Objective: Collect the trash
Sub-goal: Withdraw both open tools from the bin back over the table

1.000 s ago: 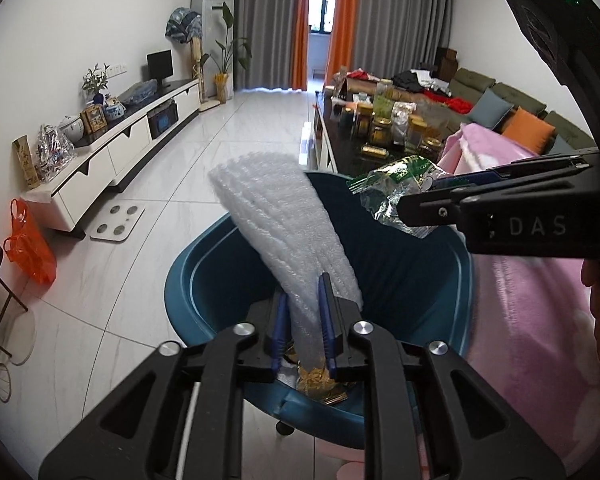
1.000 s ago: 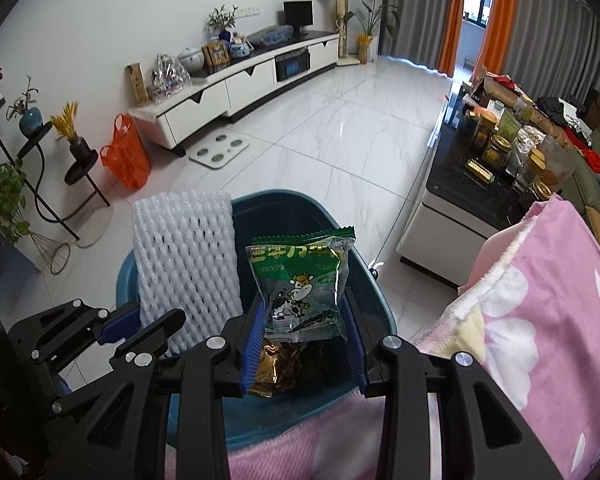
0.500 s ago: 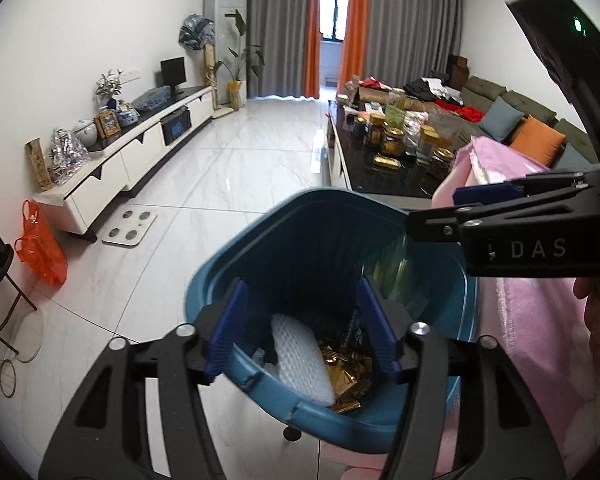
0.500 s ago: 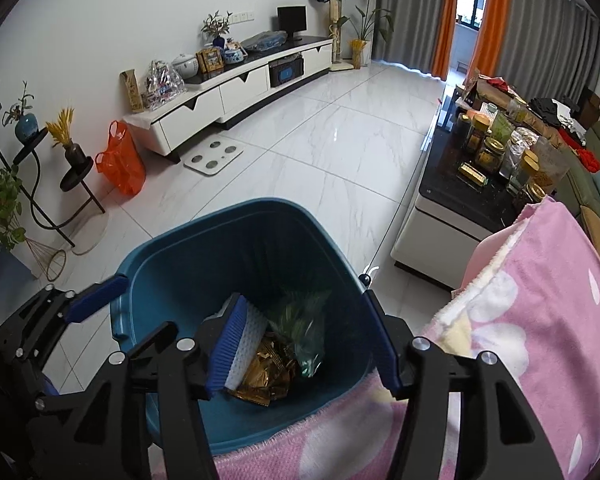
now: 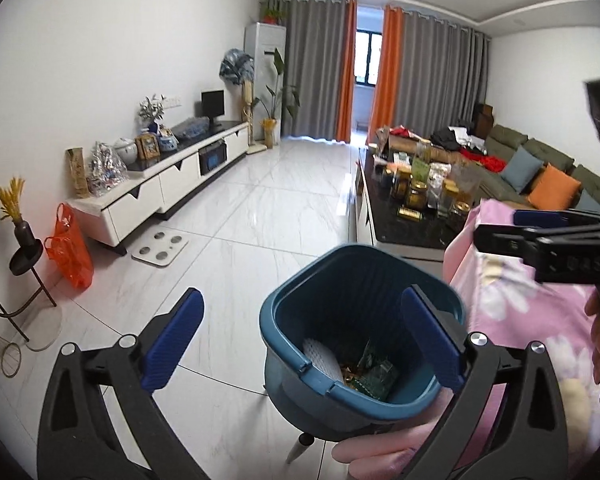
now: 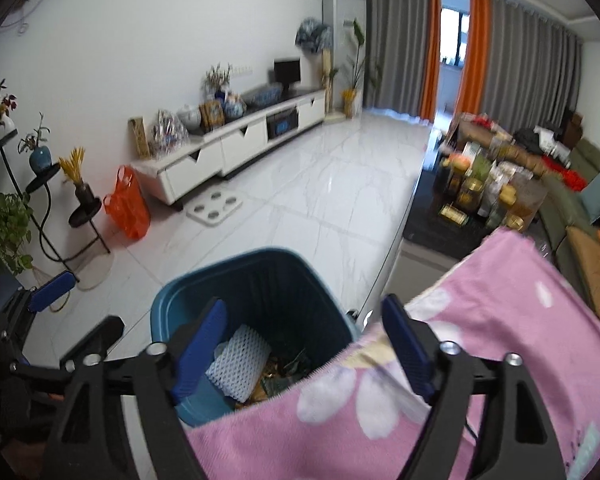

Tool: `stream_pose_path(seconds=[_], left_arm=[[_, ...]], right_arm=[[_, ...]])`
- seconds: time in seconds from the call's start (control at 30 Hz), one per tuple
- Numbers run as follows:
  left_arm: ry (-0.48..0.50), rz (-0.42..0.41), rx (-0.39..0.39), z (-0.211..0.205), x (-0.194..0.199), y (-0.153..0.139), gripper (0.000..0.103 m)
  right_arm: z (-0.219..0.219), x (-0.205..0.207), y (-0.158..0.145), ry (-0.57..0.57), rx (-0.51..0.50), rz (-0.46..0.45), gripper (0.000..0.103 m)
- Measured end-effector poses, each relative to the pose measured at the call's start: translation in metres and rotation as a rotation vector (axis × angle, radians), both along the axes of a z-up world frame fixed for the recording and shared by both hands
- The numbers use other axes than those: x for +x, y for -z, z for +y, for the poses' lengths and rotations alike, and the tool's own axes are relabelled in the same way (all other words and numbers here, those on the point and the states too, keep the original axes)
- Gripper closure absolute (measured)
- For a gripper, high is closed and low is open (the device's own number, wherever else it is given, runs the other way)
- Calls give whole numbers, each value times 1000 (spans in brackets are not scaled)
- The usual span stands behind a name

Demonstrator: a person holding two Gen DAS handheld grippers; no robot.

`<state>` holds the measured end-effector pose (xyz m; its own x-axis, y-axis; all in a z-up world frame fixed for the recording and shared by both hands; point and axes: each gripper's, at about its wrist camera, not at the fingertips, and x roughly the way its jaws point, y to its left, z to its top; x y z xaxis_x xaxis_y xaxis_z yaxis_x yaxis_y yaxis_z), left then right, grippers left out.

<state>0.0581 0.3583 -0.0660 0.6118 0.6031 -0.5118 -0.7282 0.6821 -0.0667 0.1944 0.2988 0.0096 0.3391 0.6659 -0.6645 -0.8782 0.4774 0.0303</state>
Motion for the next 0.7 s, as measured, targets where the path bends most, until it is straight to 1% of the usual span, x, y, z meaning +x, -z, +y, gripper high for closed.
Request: stream_pose_path(seconds=[0.03,0.07,0.13,0.2,0.23,0.37,0.5,0.57,0.7], left_arm=[[-1,-4,0,-4,-4,-5,6],[-2,-9,-3,-9,-8,-10,6],[-3,-14,-19,-19,-17,-19,6],[5,-21,-39,-29,-23,-27,6],[14,-29,-43,-39,-26,-31,6],[55,-14,-45,-79,-24,-46,6],[137,-12,-35,-128,-19,-58,6],[172,-13,-27,-149,-14,-62,6],[255,-12,-25,-194,-2,-68,6]], right_arm=[[-10,-3,-6,3,27,-8,21],[-20,-6,-10,8,51,-12,17],[-41,-12,-18,25,84,-30,15],[-65,-21,-24,45,114,-63,8],[-78,-25,-25,53,126,-76,8],[-121,-36,-27,87,161,-97,7],[-172,-49,-23,149,185,-122,7],[-194,-58,-21,168,200,-127,7],[-237,-67,-19,244,219,-132,7]])
